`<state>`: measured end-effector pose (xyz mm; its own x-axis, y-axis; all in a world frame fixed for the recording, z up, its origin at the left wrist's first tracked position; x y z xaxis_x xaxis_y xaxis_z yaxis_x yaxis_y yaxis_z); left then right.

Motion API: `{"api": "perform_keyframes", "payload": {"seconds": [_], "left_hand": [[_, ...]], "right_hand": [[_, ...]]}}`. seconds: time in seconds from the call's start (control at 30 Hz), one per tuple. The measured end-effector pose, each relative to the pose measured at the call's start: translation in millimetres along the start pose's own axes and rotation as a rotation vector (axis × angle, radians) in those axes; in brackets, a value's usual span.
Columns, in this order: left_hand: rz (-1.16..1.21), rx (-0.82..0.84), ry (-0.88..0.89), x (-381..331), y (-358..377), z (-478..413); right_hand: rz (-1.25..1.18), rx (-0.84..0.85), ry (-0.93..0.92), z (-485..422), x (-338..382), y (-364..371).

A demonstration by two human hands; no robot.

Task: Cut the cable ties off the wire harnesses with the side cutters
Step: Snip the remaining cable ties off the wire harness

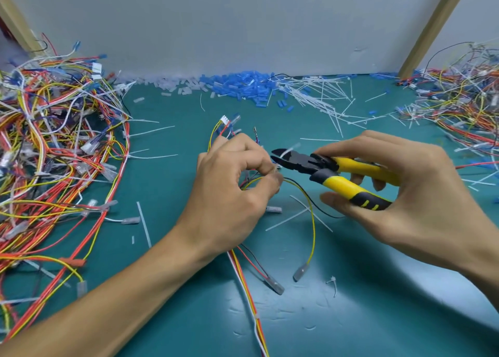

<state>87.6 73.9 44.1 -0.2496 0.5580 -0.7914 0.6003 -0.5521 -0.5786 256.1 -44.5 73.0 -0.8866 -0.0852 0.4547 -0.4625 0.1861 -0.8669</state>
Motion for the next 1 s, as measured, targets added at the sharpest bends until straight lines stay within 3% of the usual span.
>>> {"api": "perform_keyframes", "payload": {"seconds": [0.07,0.13,0.3,0.43,0.53,0.67,0.73,1.0], "left_hand": [[0.012,0.001,0.018,-1,0,0],[0.045,-0.009,0.054,-2,-2,-1],[0.159,-0.063,0.114,3,-8,-1],[0.108,-0.124,0.122,4,-10,0],[0.085,-0.142,0.137,2,-11,2],[0.147,-0.092,0.105,5,-9,-1],[0.182,-0.077,0.105,6,-9,-1],[0.245,-0.044,0.12,7,-6,-3]], "right_hand": [[-0.093,0.002,0.046,2,-2,0],[-0.349,0.067,0.109,2,-10,3],[-0.979,0.378,0.25,0,-22,17],[-1.229,0.537,0.304,2,-24,25],[-1.111,0.469,0.285,-1,-25,23],[-0.443,0.134,0.202,-2,-22,7],[-0.214,0.079,0.155,-1,-16,4],[-0.093,0.103,0.066,-3,-13,9]]}}
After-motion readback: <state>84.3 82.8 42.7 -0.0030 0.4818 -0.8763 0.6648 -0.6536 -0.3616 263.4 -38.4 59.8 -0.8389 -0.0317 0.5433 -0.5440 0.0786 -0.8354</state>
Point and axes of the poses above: each hand's wrist, its own z-axis away from the middle knuckle, its own y-axis out of the palm, x = y × z, the point moved 6 cm from there along -z, towards the middle knuckle, and after that the axes turned 15 degrees about x, right-handed, at the moved point
